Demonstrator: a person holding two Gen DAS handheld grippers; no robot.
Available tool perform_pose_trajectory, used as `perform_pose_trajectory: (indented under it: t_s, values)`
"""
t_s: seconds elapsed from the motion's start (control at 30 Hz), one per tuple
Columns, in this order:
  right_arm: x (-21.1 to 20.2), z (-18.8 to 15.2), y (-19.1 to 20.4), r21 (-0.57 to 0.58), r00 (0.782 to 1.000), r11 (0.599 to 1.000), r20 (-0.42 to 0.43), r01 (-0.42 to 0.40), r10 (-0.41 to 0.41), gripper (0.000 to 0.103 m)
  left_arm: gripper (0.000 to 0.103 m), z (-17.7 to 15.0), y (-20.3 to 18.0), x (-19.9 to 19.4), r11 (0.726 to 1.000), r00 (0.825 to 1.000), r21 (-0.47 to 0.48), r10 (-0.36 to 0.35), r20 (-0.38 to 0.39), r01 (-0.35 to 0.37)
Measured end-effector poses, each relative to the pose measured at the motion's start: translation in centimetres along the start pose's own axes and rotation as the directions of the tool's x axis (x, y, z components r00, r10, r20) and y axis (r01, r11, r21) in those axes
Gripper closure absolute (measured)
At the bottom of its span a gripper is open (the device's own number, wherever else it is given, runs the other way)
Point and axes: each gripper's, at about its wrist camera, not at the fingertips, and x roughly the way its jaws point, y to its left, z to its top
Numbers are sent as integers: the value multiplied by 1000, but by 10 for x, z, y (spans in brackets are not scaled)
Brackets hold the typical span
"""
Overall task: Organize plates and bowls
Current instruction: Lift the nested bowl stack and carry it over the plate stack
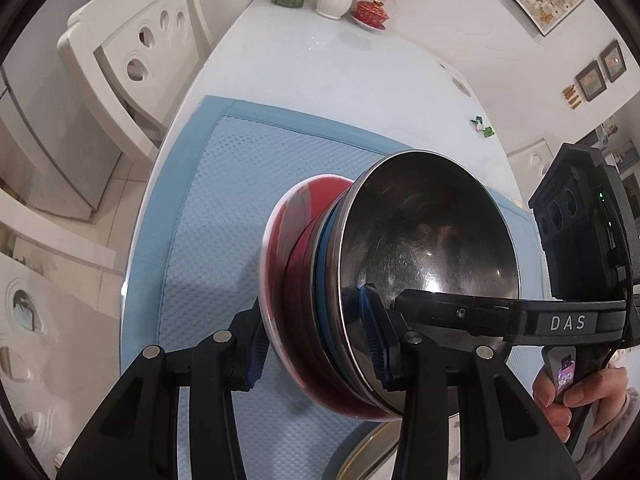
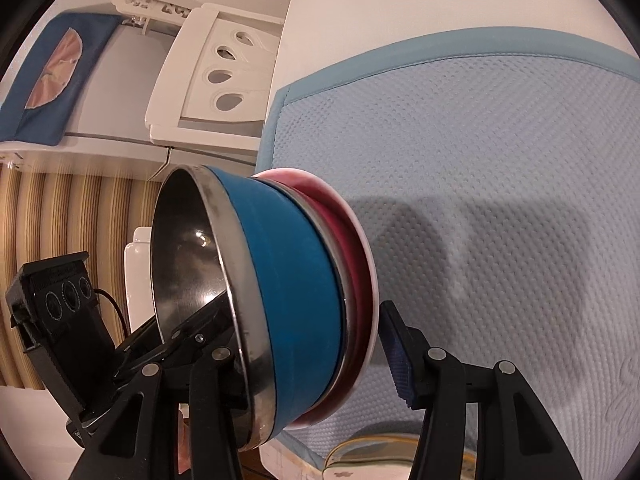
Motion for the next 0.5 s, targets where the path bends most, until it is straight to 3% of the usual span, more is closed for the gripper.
perform_pose_trajectory:
  t_s: [0.3,0.5]
  values:
    - [-17,-29,3,-11,1000,1000,-8,-7,7,52,65,-24,-11,-16,1000,1000,-15,12,16,-11]
    - [-31,-55,0,-54,999,998,-32,-9,7,52,64,-59,-27,-28,998,999,-63,15,34,-13]
